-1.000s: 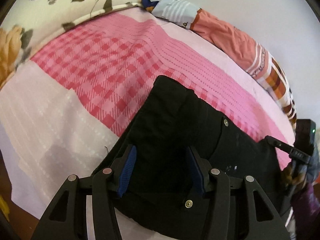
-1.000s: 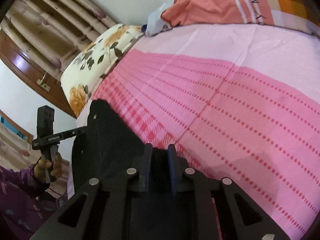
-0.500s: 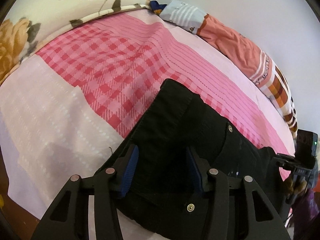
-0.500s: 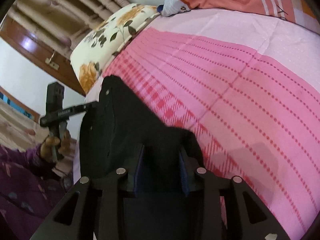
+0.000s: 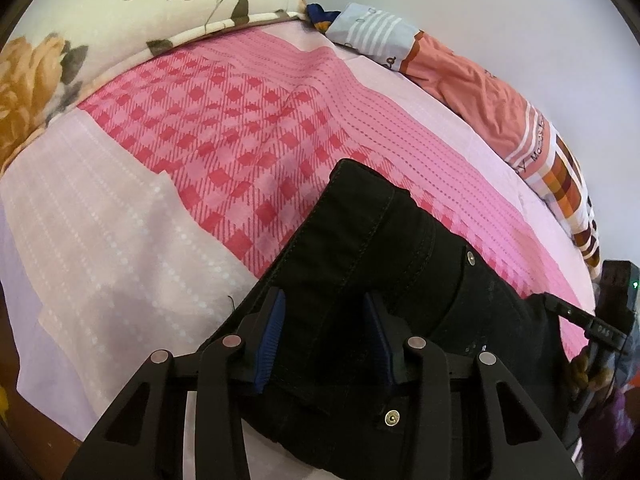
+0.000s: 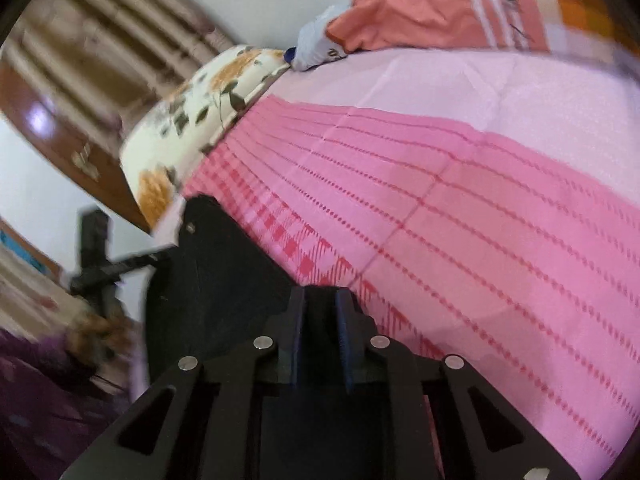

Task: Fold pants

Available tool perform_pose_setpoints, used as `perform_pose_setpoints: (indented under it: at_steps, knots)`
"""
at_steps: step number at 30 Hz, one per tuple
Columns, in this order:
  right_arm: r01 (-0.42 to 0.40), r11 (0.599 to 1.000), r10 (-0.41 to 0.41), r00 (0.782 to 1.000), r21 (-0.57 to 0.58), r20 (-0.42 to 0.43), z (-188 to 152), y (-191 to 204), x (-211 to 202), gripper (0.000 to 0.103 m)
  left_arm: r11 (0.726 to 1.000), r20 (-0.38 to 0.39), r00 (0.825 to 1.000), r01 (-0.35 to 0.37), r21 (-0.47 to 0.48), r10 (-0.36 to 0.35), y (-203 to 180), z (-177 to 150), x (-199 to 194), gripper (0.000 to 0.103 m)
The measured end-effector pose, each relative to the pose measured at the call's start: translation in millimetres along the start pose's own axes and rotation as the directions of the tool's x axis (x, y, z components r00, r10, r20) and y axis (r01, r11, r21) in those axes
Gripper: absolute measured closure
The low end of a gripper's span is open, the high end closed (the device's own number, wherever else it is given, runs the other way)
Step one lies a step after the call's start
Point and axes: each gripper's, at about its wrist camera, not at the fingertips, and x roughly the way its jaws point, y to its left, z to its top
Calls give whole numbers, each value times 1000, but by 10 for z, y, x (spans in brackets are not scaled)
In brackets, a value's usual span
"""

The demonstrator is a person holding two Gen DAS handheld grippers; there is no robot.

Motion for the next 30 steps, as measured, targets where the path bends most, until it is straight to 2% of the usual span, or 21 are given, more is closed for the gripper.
perform_pose_setpoints:
  at_steps: [1,4,6,10,12,18,22,24,26,27,28,30]
  knots:
    - [30,999,-31,999,32,32,-35,-85,-155,84,1000,-4,1000,9,-7,-9,12,5,3,60]
    - [116,993,-117,990,28,74,-210,-121,-475,84,1000,-9,1000,22,-17,-22,33,26,13,60]
    - [135,991,-134,988,-5,80,-356,-7,-584,84,1000,-5,1000,9,-2,-9,28,24,13,60]
    - [214,973,-213,977,-91,26,-658,221,-487,84,1000,9,1000,-8,18,8,1,6,12,60]
    - [231,970,-232,973,-81,-4,-792,218,-404,84,1000,12,1000,-14,26,14,-9,1,16,60]
    - [140,989,-142,989,51,43,-1106,114,-535,86,998,11,999,-42,46,41,-60,-1,28,60]
    - [124,988,-131,989,93,69,-1183,75,-640,88,997,17,998,-54,47,53,-82,-13,28,60]
    - [99,983,-120,984,154,133,-1213,2,-797,85,997,26,998,-60,40,59,-89,-22,29,60]
    - [66,962,-131,963,265,234,-1316,-138,-1071,85,997,24,998,-67,42,66,-102,-7,40,60]
    - [84,941,-177,948,329,266,-1407,-222,-1216,85,997,21,998,-68,43,67,-104,2,44,60]
    - [128,904,-259,923,408,284,-1565,-332,-1423,84,997,18,998,-65,37,64,-96,10,44,60]
    - [184,842,-372,879,507,299,-1859,-473,-1747,86,999,13,999,-50,10,50,-63,26,42,60]
